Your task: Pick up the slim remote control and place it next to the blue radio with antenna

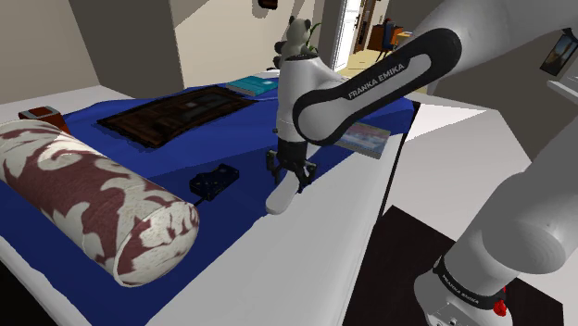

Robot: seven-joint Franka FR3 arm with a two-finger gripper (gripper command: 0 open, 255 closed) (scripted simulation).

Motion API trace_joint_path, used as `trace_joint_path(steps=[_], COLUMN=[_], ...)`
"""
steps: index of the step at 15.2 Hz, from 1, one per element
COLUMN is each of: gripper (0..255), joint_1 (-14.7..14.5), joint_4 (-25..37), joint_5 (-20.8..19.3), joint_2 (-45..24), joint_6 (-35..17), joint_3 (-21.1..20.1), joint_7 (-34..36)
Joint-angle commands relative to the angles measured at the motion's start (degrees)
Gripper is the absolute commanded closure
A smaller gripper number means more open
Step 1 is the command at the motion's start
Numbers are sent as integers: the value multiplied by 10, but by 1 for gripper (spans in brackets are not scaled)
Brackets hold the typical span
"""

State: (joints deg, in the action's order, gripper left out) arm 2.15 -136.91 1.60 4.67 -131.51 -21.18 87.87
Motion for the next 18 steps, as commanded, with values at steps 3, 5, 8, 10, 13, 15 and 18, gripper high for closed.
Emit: trace_joint_path(steps=[3, 5, 8, 10, 13, 15, 18], gripper=[255, 255, 255, 255, 255, 255, 255], joint_1=[0, 0, 1, 1, 0, 0, 0], joint_4=[-11, -16, -22, -26, -30, -30, -30], joint_5=[-10, -16, -26, -34, -48, -48, -48], joint_2=[-21, -33, -52, -66, -87, -87, -87], joint_6=[-31, -47, -71, -87, -111, -111, -111], joint_3=[-2, -3, -3, -2, -1, -1, -1], joint_7=[9, 14, 22, 27, 37, 37, 37])
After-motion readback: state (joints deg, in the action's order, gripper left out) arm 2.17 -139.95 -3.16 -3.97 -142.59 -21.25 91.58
